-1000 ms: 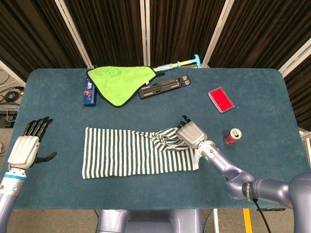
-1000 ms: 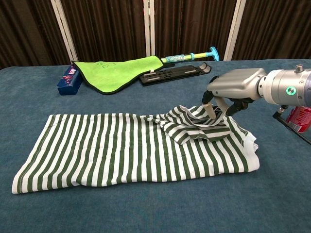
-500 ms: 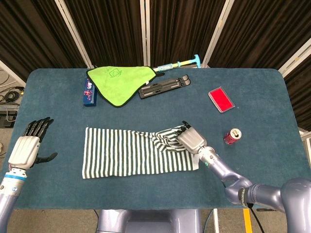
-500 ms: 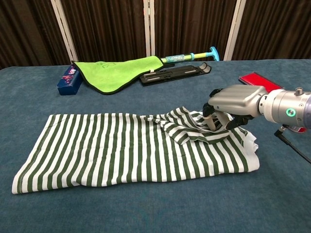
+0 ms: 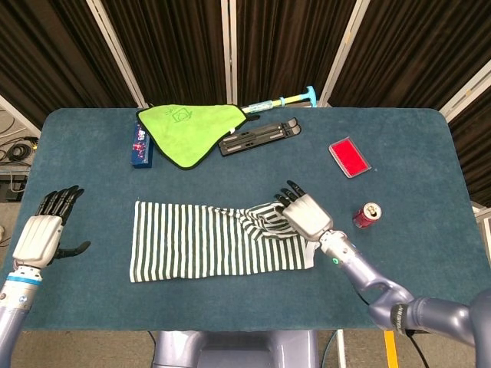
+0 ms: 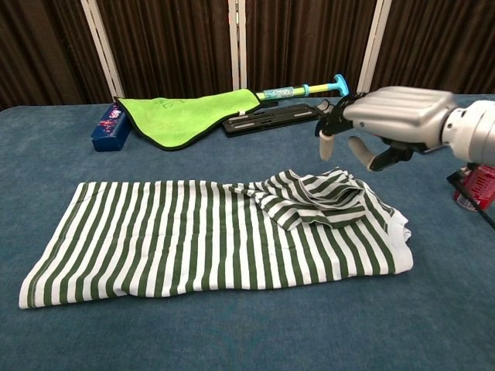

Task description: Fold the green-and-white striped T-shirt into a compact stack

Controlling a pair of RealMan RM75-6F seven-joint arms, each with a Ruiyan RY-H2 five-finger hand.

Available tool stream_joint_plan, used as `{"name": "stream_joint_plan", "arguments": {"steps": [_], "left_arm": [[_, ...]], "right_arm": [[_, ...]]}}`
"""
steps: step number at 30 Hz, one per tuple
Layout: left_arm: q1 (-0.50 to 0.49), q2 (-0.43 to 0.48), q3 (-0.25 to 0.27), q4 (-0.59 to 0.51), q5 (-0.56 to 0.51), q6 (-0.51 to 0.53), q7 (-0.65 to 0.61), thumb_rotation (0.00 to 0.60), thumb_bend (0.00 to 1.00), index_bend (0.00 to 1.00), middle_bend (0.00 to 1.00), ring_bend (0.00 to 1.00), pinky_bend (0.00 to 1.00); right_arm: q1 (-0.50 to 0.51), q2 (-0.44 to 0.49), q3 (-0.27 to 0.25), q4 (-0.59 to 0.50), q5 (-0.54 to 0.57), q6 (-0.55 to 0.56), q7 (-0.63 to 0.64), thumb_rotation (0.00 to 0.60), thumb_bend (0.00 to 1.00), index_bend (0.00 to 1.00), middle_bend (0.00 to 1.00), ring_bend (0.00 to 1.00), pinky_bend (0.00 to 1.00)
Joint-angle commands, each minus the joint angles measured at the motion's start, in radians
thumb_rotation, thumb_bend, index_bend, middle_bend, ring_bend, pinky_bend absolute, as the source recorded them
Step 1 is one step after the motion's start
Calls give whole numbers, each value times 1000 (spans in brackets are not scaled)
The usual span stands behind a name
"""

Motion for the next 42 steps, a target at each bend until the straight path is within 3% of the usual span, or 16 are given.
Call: {"name": "stream_joint_plan", "arguments": {"steps": [1, 7, 12, 20, 26, 36, 42], "left_arm": [[-2, -2, 4, 3, 7, -4, -6, 600, 205, 0, 0, 0, 0], [-9, -17, 26, 18, 49, -14, -7, 600, 204, 0, 0, 0, 0], [-21, -40, 42, 53, 79, -27, 1, 600, 204, 0, 0, 0, 0], [-68, -128, 84, 205, 185, -61, -39, 600, 212, 0, 0, 0, 0], [-116, -193, 125, 355, 286, -66, -158, 600, 244, 3, 0, 0, 0], [-198, -297, 155, 614, 376, -61, -259, 600, 267, 249, 0, 0, 0], [-244, -358, 198, 782, 445, -34, -309, 600, 272, 313, 0, 0, 0]], "right_arm": [[-67, 84, -2, -79, -56, 111, 18, 600, 578, 172, 58, 38, 0], [-204, 216, -30, -188, -98, 286, 37, 600, 183, 59, 0, 0, 0], [-300, 267, -58, -225, -113, 377, 55, 600, 3, 0, 0, 0, 0], [-464, 256, -66, -226, -100, 537, 106, 600, 0, 0, 0, 0, 0], [-541, 208, -51, -193, -85, 598, 137, 600, 0, 0, 0, 0, 0], [-595, 170, 1, -144, -60, 621, 149, 600, 0, 0, 0, 0, 0], [-607, 165, 23, -126, -65, 610, 163, 600, 0, 0, 0, 0, 0]]}}
